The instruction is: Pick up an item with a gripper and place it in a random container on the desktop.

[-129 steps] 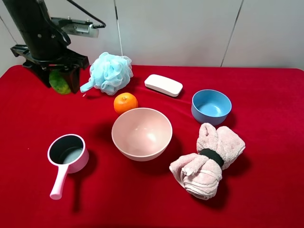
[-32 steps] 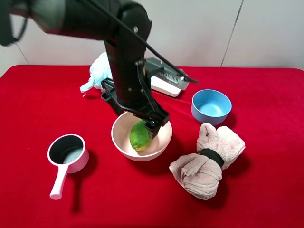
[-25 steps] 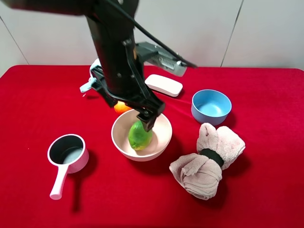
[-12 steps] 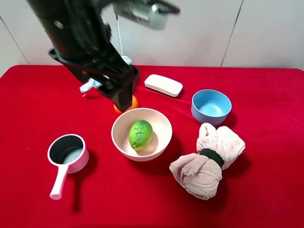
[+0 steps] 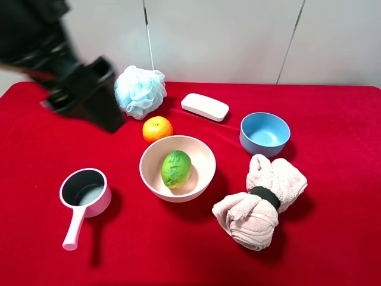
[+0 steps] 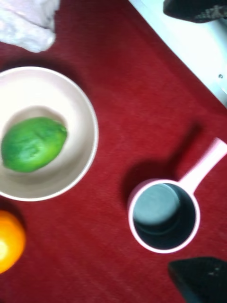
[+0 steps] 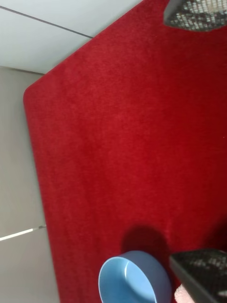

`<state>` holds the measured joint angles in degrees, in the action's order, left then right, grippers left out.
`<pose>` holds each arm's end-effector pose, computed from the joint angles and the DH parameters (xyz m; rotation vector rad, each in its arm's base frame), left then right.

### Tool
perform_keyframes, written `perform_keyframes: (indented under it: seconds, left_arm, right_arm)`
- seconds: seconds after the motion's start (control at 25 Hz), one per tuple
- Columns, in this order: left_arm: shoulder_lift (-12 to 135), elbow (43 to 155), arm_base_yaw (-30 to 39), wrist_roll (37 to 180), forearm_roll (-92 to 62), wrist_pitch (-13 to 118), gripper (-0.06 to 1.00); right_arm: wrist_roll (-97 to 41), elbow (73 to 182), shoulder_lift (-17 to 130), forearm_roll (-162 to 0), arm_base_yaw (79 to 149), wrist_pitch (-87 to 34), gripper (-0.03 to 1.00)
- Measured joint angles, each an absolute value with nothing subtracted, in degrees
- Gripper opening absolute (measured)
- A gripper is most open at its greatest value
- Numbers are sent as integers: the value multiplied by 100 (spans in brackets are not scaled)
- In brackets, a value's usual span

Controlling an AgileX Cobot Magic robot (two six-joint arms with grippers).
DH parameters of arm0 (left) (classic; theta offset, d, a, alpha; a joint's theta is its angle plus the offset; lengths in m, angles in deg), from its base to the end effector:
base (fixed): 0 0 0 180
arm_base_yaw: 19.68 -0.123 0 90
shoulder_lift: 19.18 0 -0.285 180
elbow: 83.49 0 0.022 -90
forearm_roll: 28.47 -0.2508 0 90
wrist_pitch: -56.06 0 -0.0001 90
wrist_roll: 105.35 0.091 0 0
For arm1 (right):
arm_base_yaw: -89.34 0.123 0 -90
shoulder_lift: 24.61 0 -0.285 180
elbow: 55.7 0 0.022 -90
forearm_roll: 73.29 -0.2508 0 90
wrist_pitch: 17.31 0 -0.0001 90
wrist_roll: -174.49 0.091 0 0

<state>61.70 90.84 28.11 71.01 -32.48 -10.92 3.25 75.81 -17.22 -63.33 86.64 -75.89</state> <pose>0.1685 -0.1770 0.3601 1.0258 2.4857 -0.1886 -0.0058 -0.0132 0.2818 0.2034 1.9782 -0.1381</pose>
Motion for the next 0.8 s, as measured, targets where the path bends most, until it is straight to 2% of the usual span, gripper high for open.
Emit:
perform_keyframes:
  seconds: [0.8]
  left_arm:
    - [2177,6488,2742,7152,-3330,-1110,99]
  right_arm:
    - [325,7581,-1722,-6328,8664,-7589,69]
